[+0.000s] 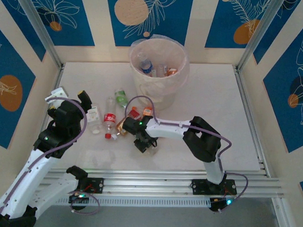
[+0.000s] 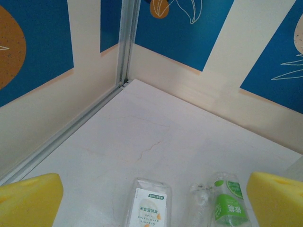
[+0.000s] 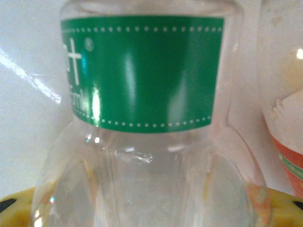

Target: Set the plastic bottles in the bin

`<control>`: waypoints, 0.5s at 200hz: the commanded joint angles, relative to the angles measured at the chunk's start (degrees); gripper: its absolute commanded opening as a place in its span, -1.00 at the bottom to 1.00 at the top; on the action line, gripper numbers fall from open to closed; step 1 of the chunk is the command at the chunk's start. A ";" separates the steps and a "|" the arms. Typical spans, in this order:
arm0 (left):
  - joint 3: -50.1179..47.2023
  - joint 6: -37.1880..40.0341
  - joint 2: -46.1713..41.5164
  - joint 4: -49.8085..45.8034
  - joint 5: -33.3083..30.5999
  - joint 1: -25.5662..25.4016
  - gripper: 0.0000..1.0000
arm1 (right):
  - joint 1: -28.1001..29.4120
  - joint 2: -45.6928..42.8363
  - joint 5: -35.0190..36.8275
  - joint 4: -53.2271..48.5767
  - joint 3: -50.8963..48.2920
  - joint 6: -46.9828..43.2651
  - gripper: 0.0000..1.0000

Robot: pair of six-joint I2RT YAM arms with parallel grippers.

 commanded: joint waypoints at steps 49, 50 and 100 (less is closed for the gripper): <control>-0.19 -0.48 0.76 -0.43 -1.11 0.15 0.99 | 1.03 -13.72 4.02 -10.24 3.21 2.71 -0.15; -0.18 -0.51 0.79 -0.44 -1.09 0.15 0.99 | 1.03 -13.72 4.02 -10.24 3.21 2.71 -0.15; -0.07 -0.73 2.05 -0.18 0.05 0.15 0.99 | -2.36 -25.12 8.90 -12.20 11.23 -2.37 -0.17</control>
